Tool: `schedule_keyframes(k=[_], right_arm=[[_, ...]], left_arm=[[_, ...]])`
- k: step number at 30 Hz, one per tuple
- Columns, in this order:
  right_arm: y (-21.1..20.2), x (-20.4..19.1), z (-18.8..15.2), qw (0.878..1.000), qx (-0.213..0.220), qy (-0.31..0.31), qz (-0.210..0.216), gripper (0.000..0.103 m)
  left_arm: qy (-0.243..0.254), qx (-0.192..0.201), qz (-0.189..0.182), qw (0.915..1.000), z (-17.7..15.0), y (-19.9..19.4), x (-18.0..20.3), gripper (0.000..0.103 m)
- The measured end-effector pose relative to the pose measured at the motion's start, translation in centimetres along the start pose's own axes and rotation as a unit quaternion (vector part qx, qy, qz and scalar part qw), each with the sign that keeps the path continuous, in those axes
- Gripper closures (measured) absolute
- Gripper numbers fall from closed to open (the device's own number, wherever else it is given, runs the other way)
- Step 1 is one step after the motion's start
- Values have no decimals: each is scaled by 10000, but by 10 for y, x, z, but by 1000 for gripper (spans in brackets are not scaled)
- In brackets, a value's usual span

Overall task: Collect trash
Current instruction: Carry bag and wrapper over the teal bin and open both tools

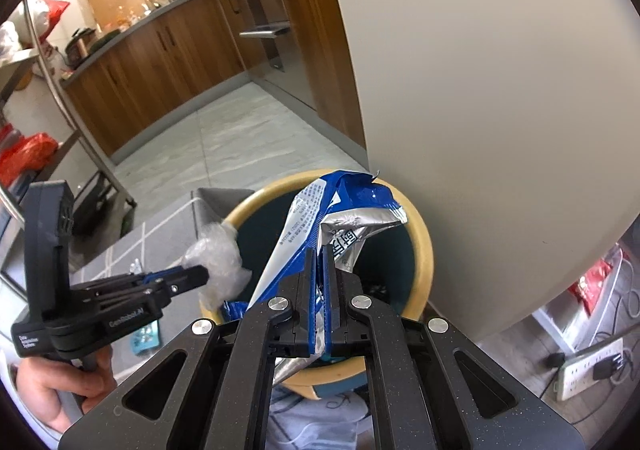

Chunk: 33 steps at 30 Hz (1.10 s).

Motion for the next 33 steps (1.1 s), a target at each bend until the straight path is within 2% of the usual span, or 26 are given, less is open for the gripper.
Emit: schedule_keyframes(k=[5,8,14,24,27,30,32,33], right_arm=[[6,2,0,10000,-76,7,-43,99],[13,-3,0,9999,-156,8,-58,99],[29,0,-5,9992,-378,92,-50,99],[49,-7,-13,9973,-712,140,-45,94],[47,-8,-13,9975,-695,131,-32,88],[46,-11,-13,9976,-678,121,17,76],[45,-14,-13,9978,-655,125,65,60],[45,-16,-12,9979,-635,125,84,57]], left_arm=[[5,130,70,9999,0,-5,1,47],[51,215,102,9997,1,-11,0,40],[-83,332,173,9993,0,-26,-15,31],[-506,472,298,9972,2,-48,-48,26],[-600,514,326,9963,2,-53,-57,24],[-683,556,378,9954,1,-58,-63,20],[-725,585,413,9948,0,-61,-68,18],[-741,600,427,9945,-1,-63,-71,17]])
Point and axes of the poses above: each gripper's, at about its wrist camera, not at the fingertips, and y roughly the way its jaws point, x to its right, z to its top, the point moved 5 cm from there along y, roughly the way its jaws point, and after that the axes turned 11 degrees about z, right-handed, at the moved point
